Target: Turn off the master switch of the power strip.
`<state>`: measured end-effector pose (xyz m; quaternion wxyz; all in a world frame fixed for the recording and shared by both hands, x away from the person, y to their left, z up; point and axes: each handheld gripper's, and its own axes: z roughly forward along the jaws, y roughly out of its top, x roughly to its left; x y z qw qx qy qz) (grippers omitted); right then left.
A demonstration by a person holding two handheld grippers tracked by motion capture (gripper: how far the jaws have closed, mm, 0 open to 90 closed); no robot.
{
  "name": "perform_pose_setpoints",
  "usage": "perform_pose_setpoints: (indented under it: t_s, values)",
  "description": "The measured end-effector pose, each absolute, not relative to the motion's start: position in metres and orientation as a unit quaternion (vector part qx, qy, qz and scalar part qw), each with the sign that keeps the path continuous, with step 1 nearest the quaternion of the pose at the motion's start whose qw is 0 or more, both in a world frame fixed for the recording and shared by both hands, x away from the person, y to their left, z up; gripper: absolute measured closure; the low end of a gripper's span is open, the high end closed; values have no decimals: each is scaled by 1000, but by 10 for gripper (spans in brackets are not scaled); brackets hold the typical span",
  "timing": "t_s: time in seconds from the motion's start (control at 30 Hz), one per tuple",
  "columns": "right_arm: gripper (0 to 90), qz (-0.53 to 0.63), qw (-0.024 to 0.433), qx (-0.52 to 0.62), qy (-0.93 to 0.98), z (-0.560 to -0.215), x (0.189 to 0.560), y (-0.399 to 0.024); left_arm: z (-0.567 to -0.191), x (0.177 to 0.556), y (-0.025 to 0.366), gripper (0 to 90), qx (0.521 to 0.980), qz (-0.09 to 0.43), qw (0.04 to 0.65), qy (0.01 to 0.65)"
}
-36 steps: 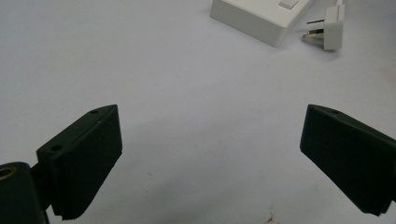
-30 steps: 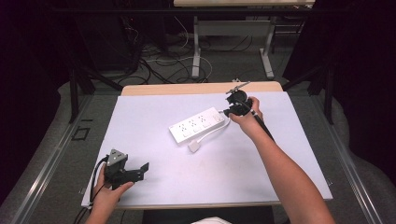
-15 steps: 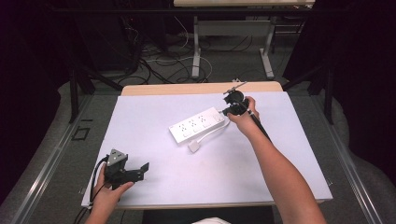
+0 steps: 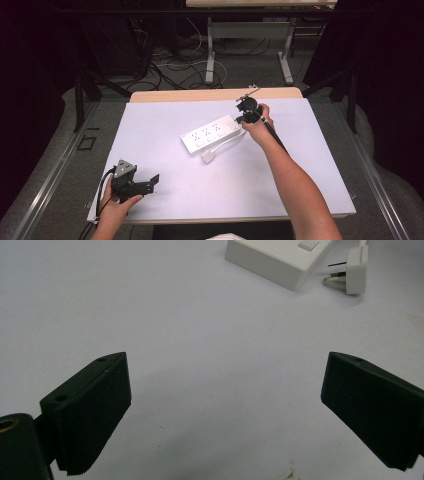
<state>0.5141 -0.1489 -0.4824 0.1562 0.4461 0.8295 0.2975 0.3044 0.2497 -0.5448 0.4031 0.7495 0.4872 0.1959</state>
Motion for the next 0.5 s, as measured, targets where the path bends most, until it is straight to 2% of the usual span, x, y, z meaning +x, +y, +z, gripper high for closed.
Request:
perform_pose_setpoints:
  t_s: [0.5]
  values:
    - [900, 298, 146, 436, 836, -491, 522, -123, -544, 303, 251, 58, 745, 198, 406, 491]
